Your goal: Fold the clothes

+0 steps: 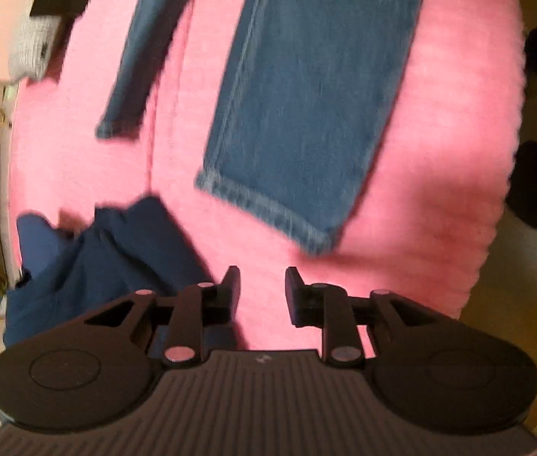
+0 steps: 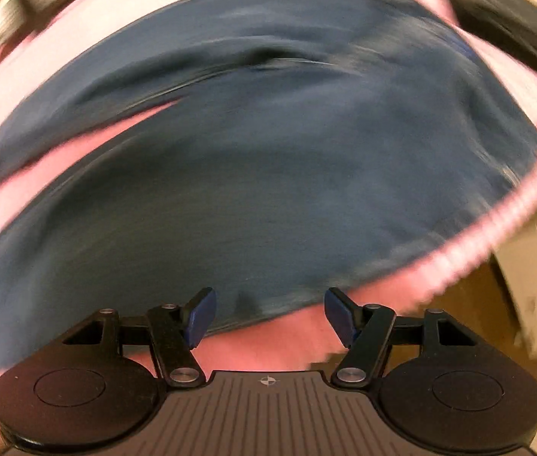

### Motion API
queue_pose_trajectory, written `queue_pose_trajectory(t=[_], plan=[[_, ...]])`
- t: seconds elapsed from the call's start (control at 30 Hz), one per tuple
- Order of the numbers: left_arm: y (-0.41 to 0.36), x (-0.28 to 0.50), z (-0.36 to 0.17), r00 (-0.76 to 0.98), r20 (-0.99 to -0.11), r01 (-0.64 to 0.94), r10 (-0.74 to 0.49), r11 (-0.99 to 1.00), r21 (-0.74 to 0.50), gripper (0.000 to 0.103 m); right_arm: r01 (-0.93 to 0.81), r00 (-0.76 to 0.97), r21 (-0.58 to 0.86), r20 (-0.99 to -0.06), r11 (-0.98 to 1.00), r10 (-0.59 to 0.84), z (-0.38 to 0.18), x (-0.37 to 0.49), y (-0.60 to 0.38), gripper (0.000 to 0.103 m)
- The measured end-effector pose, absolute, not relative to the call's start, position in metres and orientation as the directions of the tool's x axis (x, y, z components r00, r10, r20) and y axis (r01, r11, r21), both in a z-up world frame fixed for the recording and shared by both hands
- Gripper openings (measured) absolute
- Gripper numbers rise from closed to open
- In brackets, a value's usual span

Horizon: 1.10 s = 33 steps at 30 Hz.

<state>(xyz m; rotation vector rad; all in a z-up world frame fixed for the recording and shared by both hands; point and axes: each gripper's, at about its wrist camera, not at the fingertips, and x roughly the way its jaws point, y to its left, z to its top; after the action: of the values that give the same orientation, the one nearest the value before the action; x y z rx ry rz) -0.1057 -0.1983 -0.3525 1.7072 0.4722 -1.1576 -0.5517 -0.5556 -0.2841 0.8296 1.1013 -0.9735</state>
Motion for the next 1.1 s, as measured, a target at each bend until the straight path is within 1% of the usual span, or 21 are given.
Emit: queue_pose_trajectory(t=[0.1, 0.17, 0.3, 0.43, 0.47, 0.5, 0.53, 0.57, 0.67, 0.83, 0.9, 0.93, 0.97, 1.0, 1.1], plan=[[-0.225, -0.128, -0.350, 0.415, -0.877, 0.733, -0.242, -0.482, 0.480, 0.028, 0.981, 0.138, 0.092, -0.951, 0.172, -0.276, -0.289, -0.601, -0.584, 0.066], [-0.250, -0.147, -0.349, 0.373, -0.883, 0.731, -0.284, -0.496, 0.469, 0.028, 0.991, 0.130, 0.119, -0.941, 0.055, -0.312, -0.291, -0.634, -0.604, 0.066], [-0.300, -0.195, -0.351, 0.282, -0.901, 0.725, -0.330, -0.542, 0.426, 0.029, 0.980, 0.166, 0.195, -0.907, -0.037, -0.387, -0.300, -0.681, -0.654, 0.066], [-0.336, -0.248, -0.361, 0.221, -0.922, 0.704, -0.317, -0.603, 0.376, 0.031, 0.951, 0.229, 0.293, -0.885, -0.103, -0.405, -0.317, -0.708, -0.696, 0.065], [-0.342, -0.260, -0.362, 0.210, -0.927, 0.695, -0.311, -0.619, 0.365, 0.031, 0.945, 0.241, 0.308, -0.884, -0.112, -0.402, -0.322, -0.711, -0.703, 0.045], [-0.347, -0.271, -0.363, 0.200, -0.931, 0.686, -0.306, -0.635, 0.356, 0.031, 0.938, 0.252, 0.322, -0.887, -0.125, -0.388, -0.326, -0.715, -0.711, 0.029], [-0.352, -0.281, -0.363, 0.191, -0.935, 0.678, -0.299, -0.648, 0.346, 0.031, 0.935, 0.261, 0.329, -0.892, -0.133, -0.370, -0.328, -0.720, -0.717, 0.028], [-0.356, -0.290, -0.363, 0.185, -0.938, 0.674, -0.292, -0.658, 0.337, 0.031, 0.934, 0.268, 0.332, -0.895, -0.132, -0.356, -0.330, -0.724, -0.722, 0.019], [-0.365, -0.302, -0.363, 0.193, -0.944, 0.673, -0.266, -0.665, 0.325, 0.032, 0.949, 0.254, 0.302, -0.901, -0.090, -0.352, -0.321, -0.731, -0.731, 0.016], [-0.361, -0.283, -0.362, 0.279, -0.937, 0.732, -0.210, -0.586, 0.349, 0.032, 0.955, 0.243, 0.284, -0.913, -0.082, -0.329, -0.322, -0.738, -0.738, 0.017], [-0.349, -0.273, -0.363, 0.313, -0.930, 0.737, -0.192, -0.568, 0.365, 0.035, 0.952, 0.250, 0.294, -0.908, -0.087, -0.338, -0.318, -0.731, -0.731, 0.038], [-0.341, -0.267, -0.364, 0.329, -0.926, 0.736, -0.188, -0.563, 0.376, 0.038, 0.952, 0.257, 0.298, -0.906, -0.075, -0.337, -0.315, -0.725, -0.724, 0.044], [-0.333, -0.261, -0.365, 0.344, -0.921, 0.737, -0.182, -0.556, 0.385, 0.040, 0.951, 0.264, 0.302, -0.904, -0.064, -0.336, -0.311, -0.718, -0.717, 0.054], [-0.324, -0.255, -0.366, 0.359, -0.917, 0.737, -0.175, -0.549, 0.394, 0.041, 0.950, 0.277, 0.308, -0.904, -0.049, -0.325, -0.310, -0.709, -0.707, 0.056], [-0.291, -0.235, -0.373, 0.400, -0.902, 0.725, -0.161, -0.546, 0.419, 0.043, 0.939, 0.336, 0.344, -0.909, 0.011, -0.246, -0.314, -0.671, -0.667, 0.056]])
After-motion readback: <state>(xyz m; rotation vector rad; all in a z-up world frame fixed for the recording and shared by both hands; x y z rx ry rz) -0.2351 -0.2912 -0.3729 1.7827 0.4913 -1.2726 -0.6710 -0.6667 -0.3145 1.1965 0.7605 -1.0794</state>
